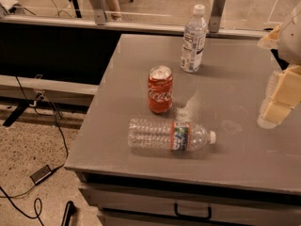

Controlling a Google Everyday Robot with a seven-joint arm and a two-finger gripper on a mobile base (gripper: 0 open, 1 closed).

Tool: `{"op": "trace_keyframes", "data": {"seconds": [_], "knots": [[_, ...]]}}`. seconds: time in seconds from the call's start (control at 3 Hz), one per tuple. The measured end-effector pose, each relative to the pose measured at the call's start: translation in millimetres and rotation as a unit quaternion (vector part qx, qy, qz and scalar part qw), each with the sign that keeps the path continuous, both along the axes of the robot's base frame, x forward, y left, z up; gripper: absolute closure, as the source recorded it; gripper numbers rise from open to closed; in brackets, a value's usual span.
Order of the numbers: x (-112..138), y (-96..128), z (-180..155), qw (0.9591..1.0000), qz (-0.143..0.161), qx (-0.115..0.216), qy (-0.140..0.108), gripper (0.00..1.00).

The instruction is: Pick water bottle

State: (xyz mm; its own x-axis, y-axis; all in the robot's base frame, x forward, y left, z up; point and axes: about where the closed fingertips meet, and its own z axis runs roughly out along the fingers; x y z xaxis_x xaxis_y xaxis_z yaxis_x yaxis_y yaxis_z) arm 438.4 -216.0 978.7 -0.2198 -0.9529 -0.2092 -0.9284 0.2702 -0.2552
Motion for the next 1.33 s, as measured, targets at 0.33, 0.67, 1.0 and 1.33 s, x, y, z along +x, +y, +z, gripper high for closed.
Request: {"op": "trace_keyframes", "data": {"seconds": [0.33, 0.67, 1.0, 1.33], "knots": [[1, 3, 0, 1.0000, 0.005, 0.001, -0.003, 0.00], [6, 30, -16, 0.9989, 0.042, 0.017, 0.008, 0.00], [-13, 68, -39, 0.9938, 0.102, 0.020, 0.041, 0.00], [-60, 84, -49, 0.9880, 0.138, 0.005, 0.069, 0.00]]}}
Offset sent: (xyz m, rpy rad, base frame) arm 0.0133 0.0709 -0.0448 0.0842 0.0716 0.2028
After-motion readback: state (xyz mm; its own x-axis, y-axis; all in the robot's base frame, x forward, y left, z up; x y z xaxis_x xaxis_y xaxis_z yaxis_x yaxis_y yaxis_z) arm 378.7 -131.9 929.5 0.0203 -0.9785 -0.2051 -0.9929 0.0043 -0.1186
